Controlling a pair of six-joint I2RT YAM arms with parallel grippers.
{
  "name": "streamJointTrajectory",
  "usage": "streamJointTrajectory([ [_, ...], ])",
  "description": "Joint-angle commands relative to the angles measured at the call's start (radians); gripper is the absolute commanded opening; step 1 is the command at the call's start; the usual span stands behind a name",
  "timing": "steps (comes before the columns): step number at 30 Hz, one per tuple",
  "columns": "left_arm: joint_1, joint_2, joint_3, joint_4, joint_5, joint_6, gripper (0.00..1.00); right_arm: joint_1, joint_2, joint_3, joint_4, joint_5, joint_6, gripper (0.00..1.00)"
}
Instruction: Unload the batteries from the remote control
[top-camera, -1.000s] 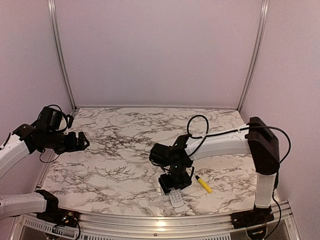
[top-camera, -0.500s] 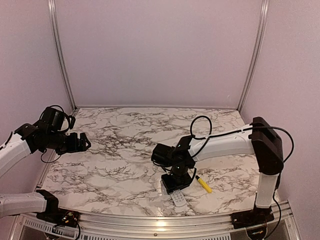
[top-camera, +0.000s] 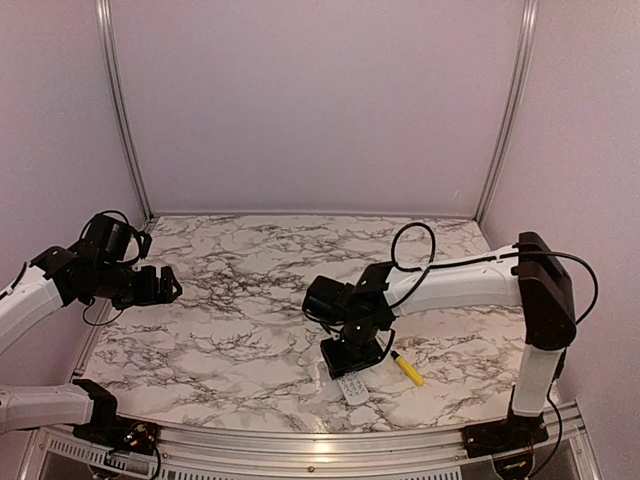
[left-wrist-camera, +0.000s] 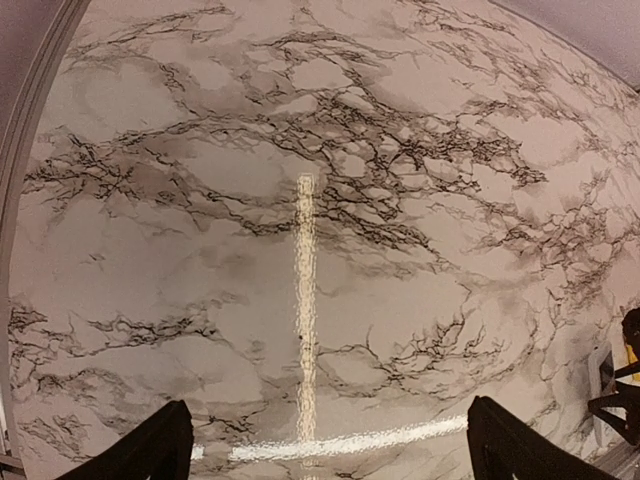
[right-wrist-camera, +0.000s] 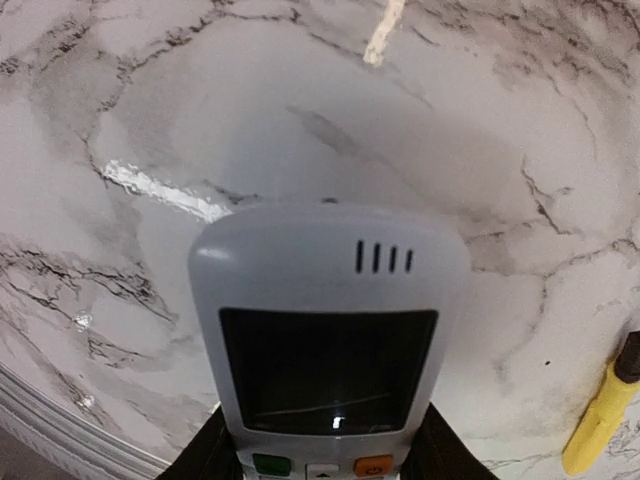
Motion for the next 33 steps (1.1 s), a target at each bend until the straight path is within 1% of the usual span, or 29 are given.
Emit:
streamJointTrajectory([
  [1,-0.003,-0.017,0.037,-0.011,-0.007,0.014,0.99,-0.012,-0.103,0.097,0.019,0.043,0.007,0.34],
  [5,-0.002,-0.041,0.091,-0.046,-0.038,0.006,0.99,-0.012,-0.160,0.152,0.066,0.044,0.015,0.31],
  [8,-0.001,-0.060,0.145,-0.055,-0.006,-0.011,0.99,-0.011,-0.218,0.180,0.140,0.078,0.021,0.31],
  [10,-0.001,-0.075,0.174,-0.046,0.087,-0.010,0.99,-0.012,-0.268,0.181,0.218,0.082,0.024,0.31],
  [15,-0.002,-0.090,0.212,0.055,0.439,-0.026,0.99,-0.013,-0.399,0.117,0.485,0.070,0.035,0.31],
  [18,-0.003,-0.105,0.186,0.168,0.627,-0.088,0.99,-0.021,-0.473,0.067,0.678,0.060,0.051,0.31],
  [20,-0.006,-0.130,0.147,0.307,0.732,-0.165,0.99,-0.025,-0.504,0.039,0.788,0.016,0.059,0.31],
  [23,-0.020,-0.172,0.110,0.480,0.781,-0.273,0.99,-0.028,-0.526,0.024,0.923,-0.024,0.055,0.32],
  [27,-0.046,-0.202,0.090,0.635,0.761,-0.361,0.99,-0.028,-0.518,0.027,1.060,-0.118,0.061,0.33],
  [30,-0.050,-0.183,0.112,0.663,0.772,-0.377,0.99,-0.029,-0.482,0.060,1.108,-0.236,0.063,0.32],
  [33,-0.050,-0.131,0.183,0.655,0.826,-0.359,0.99,-0.034,-0.443,0.102,1.116,-0.355,0.061,0.32],
])
